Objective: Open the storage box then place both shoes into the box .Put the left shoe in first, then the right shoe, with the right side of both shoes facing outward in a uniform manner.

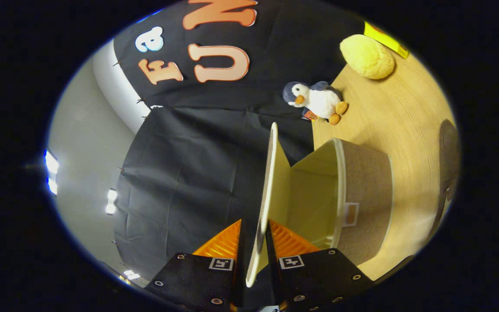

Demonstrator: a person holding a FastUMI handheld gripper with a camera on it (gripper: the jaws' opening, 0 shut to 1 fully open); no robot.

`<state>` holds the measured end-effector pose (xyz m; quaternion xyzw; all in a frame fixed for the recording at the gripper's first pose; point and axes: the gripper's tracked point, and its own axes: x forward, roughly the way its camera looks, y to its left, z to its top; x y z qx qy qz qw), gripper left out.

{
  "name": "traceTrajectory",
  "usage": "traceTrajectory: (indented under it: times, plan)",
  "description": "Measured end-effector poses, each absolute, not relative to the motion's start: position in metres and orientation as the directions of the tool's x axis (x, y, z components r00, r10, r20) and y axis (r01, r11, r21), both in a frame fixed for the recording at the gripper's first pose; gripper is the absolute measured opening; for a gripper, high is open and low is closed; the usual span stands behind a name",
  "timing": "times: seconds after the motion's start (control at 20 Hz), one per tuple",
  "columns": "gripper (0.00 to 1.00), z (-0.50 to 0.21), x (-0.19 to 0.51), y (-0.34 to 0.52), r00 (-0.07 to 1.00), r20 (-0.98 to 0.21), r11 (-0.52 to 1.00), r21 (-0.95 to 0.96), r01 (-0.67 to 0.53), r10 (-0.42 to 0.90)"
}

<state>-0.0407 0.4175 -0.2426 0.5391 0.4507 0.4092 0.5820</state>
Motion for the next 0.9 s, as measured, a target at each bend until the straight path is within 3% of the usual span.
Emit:
traceTrajectory:
  times: [0.1,0.25,0.75,0.9]
  plan:
    - [0.24,-0.224,-0.037,0.432,0.26,-0.081,0.093,0.995,-0.036,0.962]
    - [0.13,-0.211,-0.03,0.462,0.254,-0.107,0.134,0.986,-0.095,0.961]
    - [0.14,-0.169,-0.047,0.577,0.198,-0.181,0.223,0.951,-0.216,0.963]
    - [0.23,-0.167,-0.053,0.606,0.188,-0.21,0.254,0.932,-0.257,0.959]
